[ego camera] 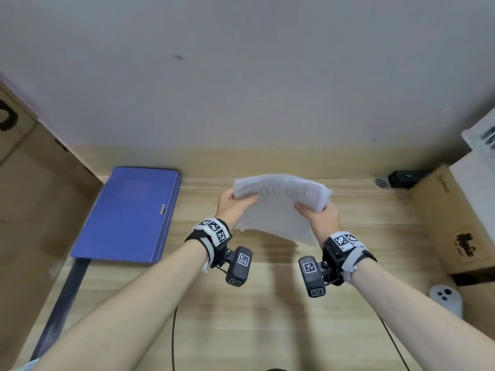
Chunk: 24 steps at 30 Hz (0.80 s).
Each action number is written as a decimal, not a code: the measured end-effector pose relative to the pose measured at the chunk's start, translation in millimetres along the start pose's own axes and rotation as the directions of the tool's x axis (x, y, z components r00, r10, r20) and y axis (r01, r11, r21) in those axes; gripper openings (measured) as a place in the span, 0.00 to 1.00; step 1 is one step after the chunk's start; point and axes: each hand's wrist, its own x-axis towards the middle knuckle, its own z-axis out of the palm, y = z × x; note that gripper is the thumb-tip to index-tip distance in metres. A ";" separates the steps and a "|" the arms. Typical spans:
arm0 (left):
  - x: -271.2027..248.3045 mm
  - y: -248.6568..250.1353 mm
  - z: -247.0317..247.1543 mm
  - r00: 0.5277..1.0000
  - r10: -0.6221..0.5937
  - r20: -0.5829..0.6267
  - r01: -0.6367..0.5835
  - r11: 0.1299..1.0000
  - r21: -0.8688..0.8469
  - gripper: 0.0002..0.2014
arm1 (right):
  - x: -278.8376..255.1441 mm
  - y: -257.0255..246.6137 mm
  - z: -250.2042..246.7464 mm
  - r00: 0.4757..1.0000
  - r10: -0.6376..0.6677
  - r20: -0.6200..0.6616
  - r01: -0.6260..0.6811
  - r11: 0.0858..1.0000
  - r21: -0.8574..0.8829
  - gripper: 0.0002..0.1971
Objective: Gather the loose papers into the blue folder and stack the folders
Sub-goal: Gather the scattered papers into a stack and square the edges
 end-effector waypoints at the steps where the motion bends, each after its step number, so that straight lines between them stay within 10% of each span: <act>1: 0.1 6.1 1.7 1.000 0.012 -0.001 -0.012 1.000 -0.020 0.10 | 1.6 -5.8 1.5 1.000 0.003 -0.009 -0.003 0.999 0.044 0.07; 7: 1.9 21.1 -5.3 0.992 0.122 0.020 -0.121 0.992 -0.035 0.14 | 9.7 -23.8 2.5 0.998 -0.053 0.016 0.050 0.987 0.156 0.10; 24: 4.8 -23.0 -19.8 0.944 -0.295 0.151 0.269 0.948 0.172 0.16 | 31.1 13.2 -7.4 0.995 0.101 -0.009 -0.101 0.994 0.031 0.15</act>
